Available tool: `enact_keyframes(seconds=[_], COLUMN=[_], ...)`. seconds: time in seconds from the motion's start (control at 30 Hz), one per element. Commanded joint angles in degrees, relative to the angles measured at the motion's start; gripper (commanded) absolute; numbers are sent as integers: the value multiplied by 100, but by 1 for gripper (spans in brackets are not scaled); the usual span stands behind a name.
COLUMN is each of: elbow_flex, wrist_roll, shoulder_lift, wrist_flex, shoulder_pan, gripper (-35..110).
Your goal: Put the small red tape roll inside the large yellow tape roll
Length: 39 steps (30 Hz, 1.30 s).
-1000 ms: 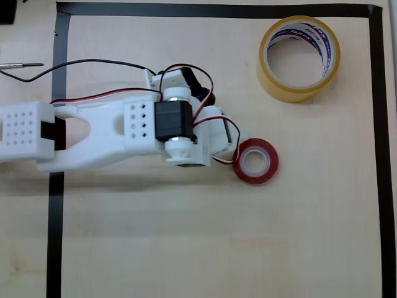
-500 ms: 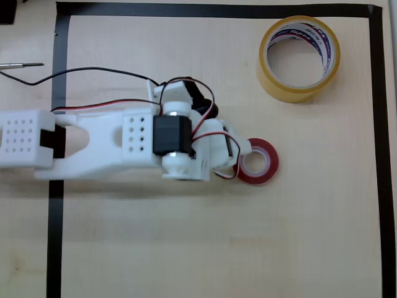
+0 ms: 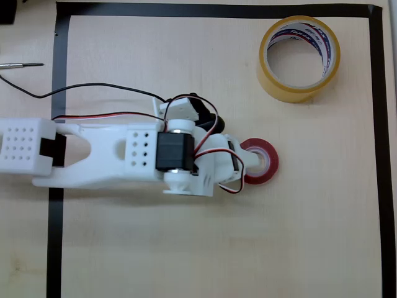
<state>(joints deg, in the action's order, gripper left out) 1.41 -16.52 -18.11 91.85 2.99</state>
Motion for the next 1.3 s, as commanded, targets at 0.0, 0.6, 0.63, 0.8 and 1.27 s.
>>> enact_keyframes(seconds=[0.0, 0.6, 0.63, 0.8, 1.27], elbow_flex=[26, -185, -185, -185, -545], wrist_roll=[-158, -202, -185, -176, -53], shoulder_lift=[-703, -2443, -2689, -3560, -2610], wrist_flex=[220, 1169, 1169, 773, -1397], shoulder_pan=[44, -642, -817, -1635, -2268], gripper=[25, 0, 0, 0, 0])
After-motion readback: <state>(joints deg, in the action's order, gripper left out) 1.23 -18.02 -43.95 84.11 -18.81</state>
